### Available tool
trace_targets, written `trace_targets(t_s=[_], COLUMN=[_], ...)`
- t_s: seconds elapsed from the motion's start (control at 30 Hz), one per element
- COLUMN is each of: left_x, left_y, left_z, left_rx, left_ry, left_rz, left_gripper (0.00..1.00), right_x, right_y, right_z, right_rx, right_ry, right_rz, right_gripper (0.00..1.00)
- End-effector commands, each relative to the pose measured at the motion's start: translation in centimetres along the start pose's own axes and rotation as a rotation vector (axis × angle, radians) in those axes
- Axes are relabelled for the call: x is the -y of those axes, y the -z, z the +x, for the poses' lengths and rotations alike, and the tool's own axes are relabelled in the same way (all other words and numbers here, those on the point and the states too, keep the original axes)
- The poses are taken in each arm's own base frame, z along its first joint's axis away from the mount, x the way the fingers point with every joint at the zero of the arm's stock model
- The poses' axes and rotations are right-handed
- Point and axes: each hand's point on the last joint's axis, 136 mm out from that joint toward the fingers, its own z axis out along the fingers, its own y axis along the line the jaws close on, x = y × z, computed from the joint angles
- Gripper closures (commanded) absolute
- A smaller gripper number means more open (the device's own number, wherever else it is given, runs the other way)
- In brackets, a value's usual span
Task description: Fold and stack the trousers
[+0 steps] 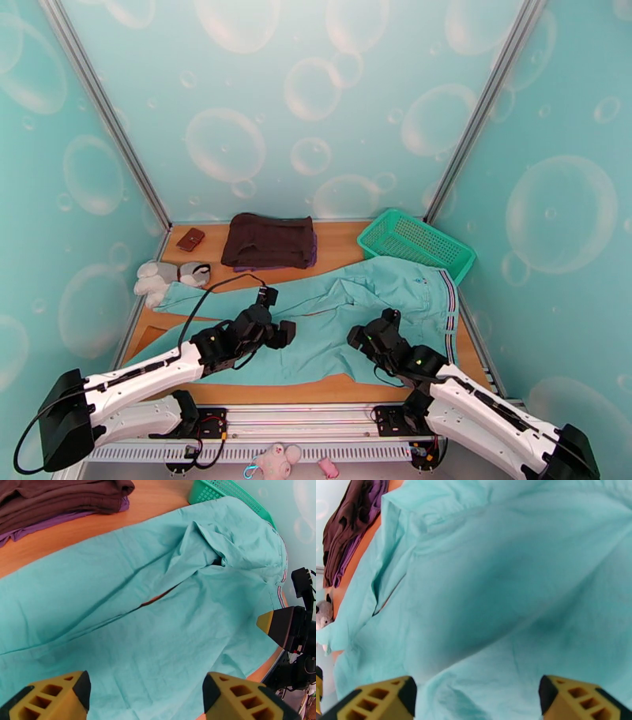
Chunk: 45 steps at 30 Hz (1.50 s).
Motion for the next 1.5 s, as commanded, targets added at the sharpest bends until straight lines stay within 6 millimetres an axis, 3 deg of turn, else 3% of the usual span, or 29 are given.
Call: trace_targets(t_s=[0.0,0.03,0.1,0.17,0.3,0.33,0.47,0.6,0.73,0.87,0.93,1.0,1.17,1.23,1.3,1.4,1.47], left_x=[0.3,-0.5,-1.7,-1.9,-3.0,-2.9,-2.9,-1.3,0.6,5.8,8.4,8.9,5.4,2.0,-3.2,-10.3,-12.1], left_y=[-1.0,-1.2,-1.2,-1.2,-1.5,-1.8,-3.1,-4.9,-7.9,-10.1,-9.7,-8.4,-2.3,1.0,3.7,4.8,3.8], left_z=[1.2,1.4,1.4,1.3,1.7,2.0,4.6,8.1,12.5,15.0,14.1,12.1,5.6,3.0,1.7,3.3,4.9], left_rx=[-0.001,0.000,0.011,0.023,0.056,0.050,-0.033,-0.138,-0.297,-0.400,-0.377,-0.318,-0.120,-0.016,0.064,0.021,-0.010], left_ry=[0.029,0.034,0.039,0.050,0.113,0.113,0.087,0.058,-0.010,-0.102,-0.122,-0.106,-0.016,0.051,0.137,0.257,0.311], left_rz=[0.027,-0.011,-0.076,-0.086,-0.126,-0.114,-0.132,-0.065,-0.047,0.083,0.166,0.175,0.031,-0.089,-0.286,-0.510,-0.531], left_gripper=[0.19,0.19,0.17,0.15,0.06,0.01,0.01,0.01,0.01,0.01,0.01,0.01,0.01,0.01,0.01,0.01,0.01], right_x=[0.3,1.0,4.2,7.0,12.1,12.7,14.6,15.8,15.5,11.6,8.0,4.7,-1.4,-3.5,-5.4,-8.1,-8.8], right_y=[-0.7,-1.0,-2.0,-2.3,-1.4,-1.6,-0.7,2.8,5.9,8.0,8.2,7.7,4.3,3.2,3.0,3.3,3.1], right_z=[0.7,0.8,1.2,1.5,0.9,1.0,-0.9,-4.7,-8.9,-13.0,-13.9,-13.8,-11.6,-10.5,-9.6,-8.1,-7.4], right_rx=[-0.018,-0.015,-0.024,-0.056,-0.065,-0.090,-0.078,0.060,0.221,0.376,0.433,0.457,0.395,0.363,0.343,0.335,0.307], right_ry=[-0.153,-0.170,-0.228,-0.284,-0.424,-0.462,-0.573,-0.629,-0.673,-0.531,-0.392,-0.256,-0.033,0.035,0.105,0.227,0.258], right_rz=[0.032,0.068,0.222,0.363,0.671,0.696,0.804,0.871,0.789,0.657,0.571,0.485,0.209,0.094,0.016,-0.066,-0.094], right_gripper=[0.15,0.15,0.15,0.14,0.12,0.12,0.12,0.12,0.12,0.17,0.16,0.15,0.15,0.16,0.17,0.17,0.17])
